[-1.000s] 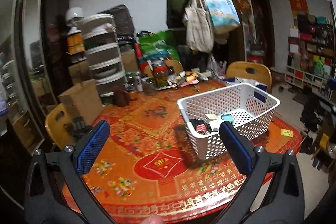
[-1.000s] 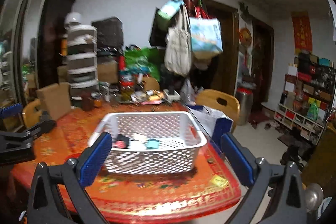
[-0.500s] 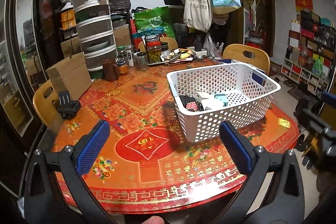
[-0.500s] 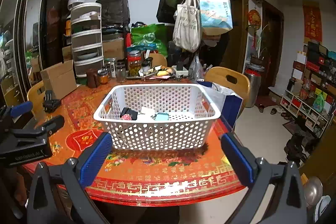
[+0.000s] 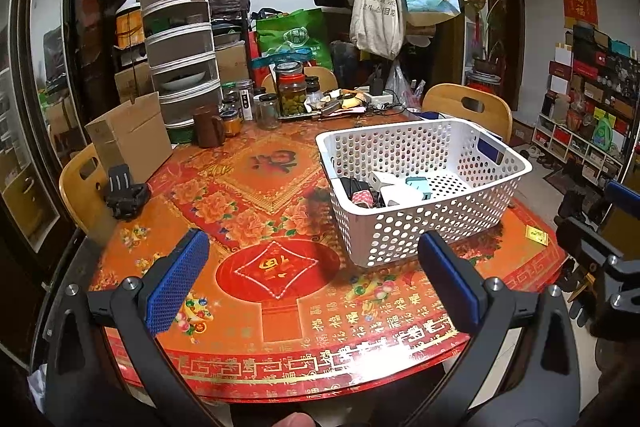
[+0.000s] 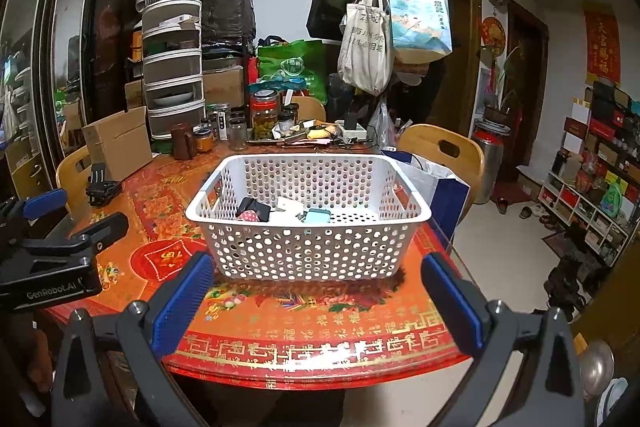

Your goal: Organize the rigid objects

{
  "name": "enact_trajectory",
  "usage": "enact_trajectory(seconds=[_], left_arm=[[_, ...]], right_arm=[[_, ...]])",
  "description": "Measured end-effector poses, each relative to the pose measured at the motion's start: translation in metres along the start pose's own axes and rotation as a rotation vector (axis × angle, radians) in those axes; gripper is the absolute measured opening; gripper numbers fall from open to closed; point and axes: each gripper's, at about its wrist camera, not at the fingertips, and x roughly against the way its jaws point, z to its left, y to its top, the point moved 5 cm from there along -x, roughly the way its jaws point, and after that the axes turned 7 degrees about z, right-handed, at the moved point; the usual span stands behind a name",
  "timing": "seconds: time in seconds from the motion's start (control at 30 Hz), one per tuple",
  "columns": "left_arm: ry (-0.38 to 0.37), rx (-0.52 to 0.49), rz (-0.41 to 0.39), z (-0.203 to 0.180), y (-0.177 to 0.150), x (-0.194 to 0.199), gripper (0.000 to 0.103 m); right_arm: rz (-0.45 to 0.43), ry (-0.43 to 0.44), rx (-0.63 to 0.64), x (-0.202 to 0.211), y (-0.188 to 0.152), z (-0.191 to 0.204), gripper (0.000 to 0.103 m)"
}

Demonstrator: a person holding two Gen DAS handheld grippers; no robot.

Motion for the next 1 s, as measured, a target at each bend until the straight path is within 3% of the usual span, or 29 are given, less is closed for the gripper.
enact_trajectory(seconds=[1.0], left_arm=[[-0.011, -0.002, 0.007, -0.005, -0.0033, 0.0017, 0.103]], right_arm=[[0.001, -0.003, 0.015, 0.0029, 0.0002, 0.0034, 0.103]])
